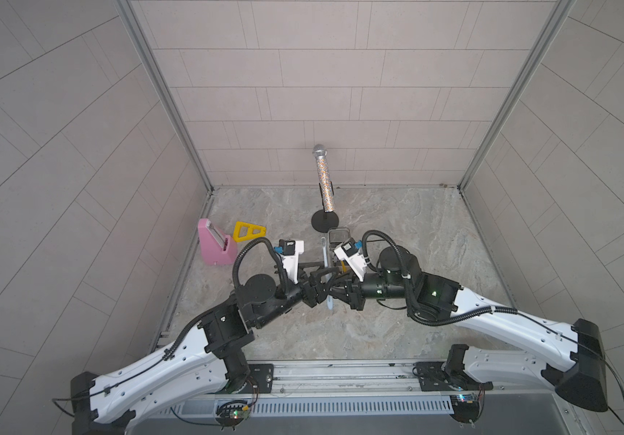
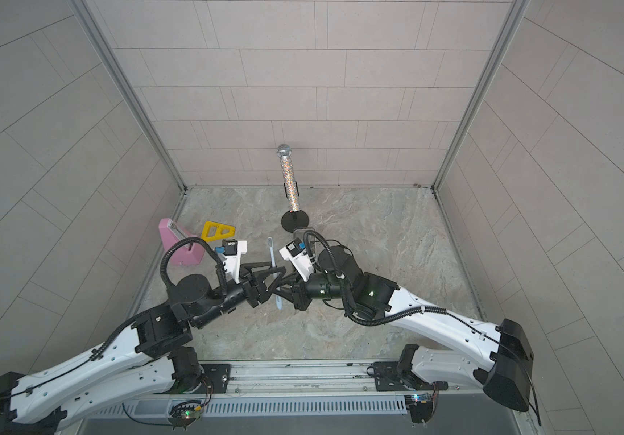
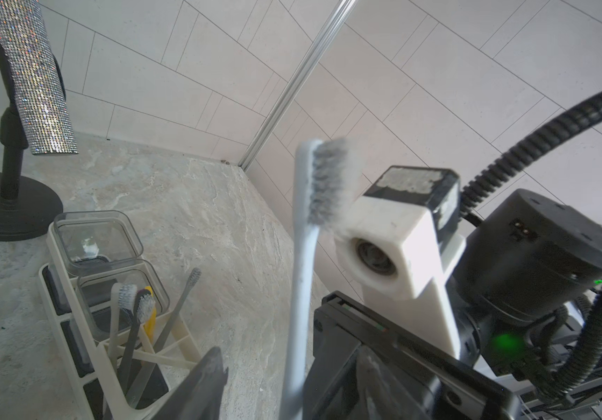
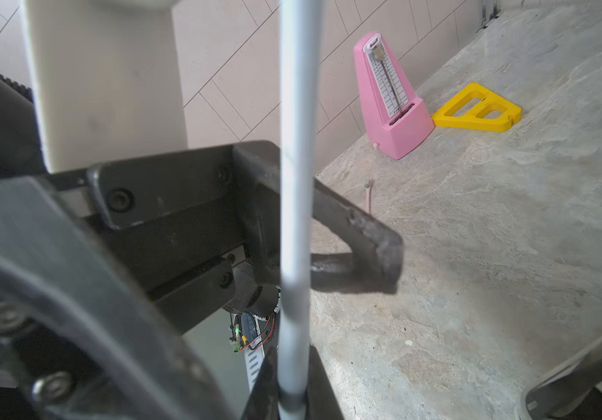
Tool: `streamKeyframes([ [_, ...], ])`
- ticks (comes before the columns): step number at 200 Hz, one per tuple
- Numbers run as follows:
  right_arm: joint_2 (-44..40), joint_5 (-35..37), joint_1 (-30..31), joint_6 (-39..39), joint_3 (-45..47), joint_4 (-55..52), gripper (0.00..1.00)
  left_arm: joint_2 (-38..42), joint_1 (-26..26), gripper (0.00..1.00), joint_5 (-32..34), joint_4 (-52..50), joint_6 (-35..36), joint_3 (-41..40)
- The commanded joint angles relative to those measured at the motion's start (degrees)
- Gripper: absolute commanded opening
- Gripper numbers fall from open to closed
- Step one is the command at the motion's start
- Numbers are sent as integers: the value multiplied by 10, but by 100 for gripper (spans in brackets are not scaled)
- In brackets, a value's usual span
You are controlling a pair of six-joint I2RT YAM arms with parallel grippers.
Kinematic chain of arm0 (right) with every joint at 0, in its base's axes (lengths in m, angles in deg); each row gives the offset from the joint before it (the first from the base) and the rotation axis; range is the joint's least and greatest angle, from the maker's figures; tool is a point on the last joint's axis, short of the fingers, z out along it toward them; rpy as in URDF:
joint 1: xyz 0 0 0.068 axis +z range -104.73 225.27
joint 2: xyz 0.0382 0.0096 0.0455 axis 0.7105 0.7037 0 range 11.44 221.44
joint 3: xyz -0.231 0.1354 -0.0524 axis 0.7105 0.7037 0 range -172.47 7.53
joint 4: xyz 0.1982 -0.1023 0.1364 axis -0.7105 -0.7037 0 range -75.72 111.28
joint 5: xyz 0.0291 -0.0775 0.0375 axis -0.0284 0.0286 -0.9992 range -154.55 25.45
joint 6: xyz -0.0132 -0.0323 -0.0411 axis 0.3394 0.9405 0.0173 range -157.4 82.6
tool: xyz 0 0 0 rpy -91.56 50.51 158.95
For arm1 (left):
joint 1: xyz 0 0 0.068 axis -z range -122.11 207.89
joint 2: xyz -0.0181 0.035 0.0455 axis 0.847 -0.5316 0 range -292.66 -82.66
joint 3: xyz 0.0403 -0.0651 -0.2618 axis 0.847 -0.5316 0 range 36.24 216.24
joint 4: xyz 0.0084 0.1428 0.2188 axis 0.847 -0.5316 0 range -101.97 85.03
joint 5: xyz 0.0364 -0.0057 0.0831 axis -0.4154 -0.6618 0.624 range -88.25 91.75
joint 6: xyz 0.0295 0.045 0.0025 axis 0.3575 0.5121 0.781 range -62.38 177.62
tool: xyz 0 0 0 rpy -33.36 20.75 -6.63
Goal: Place the toothbrush into the toothbrush holder
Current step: Place the toothbrush in the toothbrush holder.
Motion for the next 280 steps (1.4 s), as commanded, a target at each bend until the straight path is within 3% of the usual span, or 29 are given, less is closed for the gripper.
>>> streamKeyframes([
  [1, -20, -11, 0, 13, -15, -5, 8, 1, 2, 60, -3, 1, -3, -4],
  [27, -26, -12, 0, 16, -15, -10, 8, 3, 2, 55, 5, -6, 0, -5],
  [80, -17, -18, 0, 17, -16, -7, 9, -8, 1, 24, -12, 31, -15, -11],
  [120, -15, -16, 0, 23, -18, -17, 9, -8, 1, 9, -18, 60, -25, -23],
  [159, -18, 2, 0, 24, -15, -22, 15, -6, 0, 4, -12, 58, -24, -30],
  [191, -24, 17, -1, 30, -16, -42, 41, -1, 1, 2, -6, 41, -12, -24],
  [209, -34, 28, -3, 34, -15, -57, 50, 1, 1, 2, -1, 30, -9, -21],
  [243, -66, 35, -26, 47, -18, -99, 55, 3, 1, 1, -2, 27, -7, -23],
  [280, -89, 1, -98, 53, -48, -132, 58, -3, 1, 1, -11, 20, -5, -16],
])
